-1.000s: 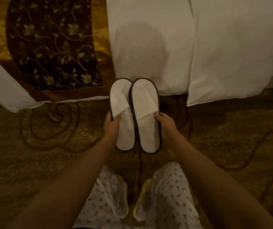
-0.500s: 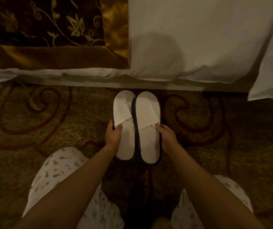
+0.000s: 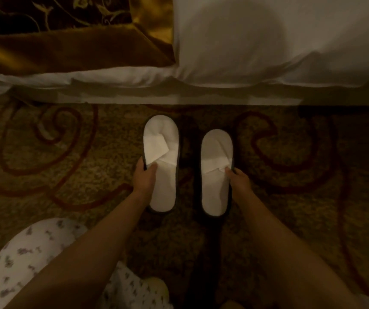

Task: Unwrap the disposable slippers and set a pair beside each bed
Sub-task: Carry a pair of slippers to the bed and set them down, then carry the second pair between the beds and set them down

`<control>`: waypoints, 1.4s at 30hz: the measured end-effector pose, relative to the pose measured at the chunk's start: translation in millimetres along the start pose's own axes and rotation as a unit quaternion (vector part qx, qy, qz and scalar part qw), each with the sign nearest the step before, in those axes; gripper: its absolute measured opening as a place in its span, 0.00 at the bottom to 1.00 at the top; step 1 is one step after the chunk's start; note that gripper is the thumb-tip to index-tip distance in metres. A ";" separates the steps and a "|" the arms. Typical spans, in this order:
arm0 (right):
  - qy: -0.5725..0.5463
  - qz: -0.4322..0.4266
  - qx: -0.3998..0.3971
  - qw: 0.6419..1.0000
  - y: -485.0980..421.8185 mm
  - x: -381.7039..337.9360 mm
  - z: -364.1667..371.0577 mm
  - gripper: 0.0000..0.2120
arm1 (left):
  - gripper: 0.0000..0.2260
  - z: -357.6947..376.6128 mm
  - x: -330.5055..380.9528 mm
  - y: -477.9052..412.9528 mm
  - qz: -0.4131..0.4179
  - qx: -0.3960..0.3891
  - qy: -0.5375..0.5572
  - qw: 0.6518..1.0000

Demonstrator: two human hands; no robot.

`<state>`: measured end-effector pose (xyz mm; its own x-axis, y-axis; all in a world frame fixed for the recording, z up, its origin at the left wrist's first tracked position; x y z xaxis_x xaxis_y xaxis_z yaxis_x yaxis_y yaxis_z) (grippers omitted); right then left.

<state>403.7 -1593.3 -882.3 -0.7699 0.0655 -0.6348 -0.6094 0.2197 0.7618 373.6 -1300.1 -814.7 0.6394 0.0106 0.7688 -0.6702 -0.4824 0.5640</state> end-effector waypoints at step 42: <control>0.659 -0.406 -0.156 0.613 345.5 -311.8 71.7 0.15 | 0.13 -47.6 321.0 223.8 0.371 -0.148 -0.539 0.742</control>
<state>446.8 -1468.0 -430.4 0.4532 -0.8314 -0.3215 -0.7418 -0.5518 0.3811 410.9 -1363.0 -427.3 -0.1238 -0.9447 0.3038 -0.9398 0.2098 0.2696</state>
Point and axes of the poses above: each hand's wrist, its own y-axis away from the middle knuckle, its own z-axis out of the palm, x = y × z, the point moved 9 cm from there along -y, towards the middle knuckle, and after that the axes turned 1 degree about -z, right-handed, at the moved point
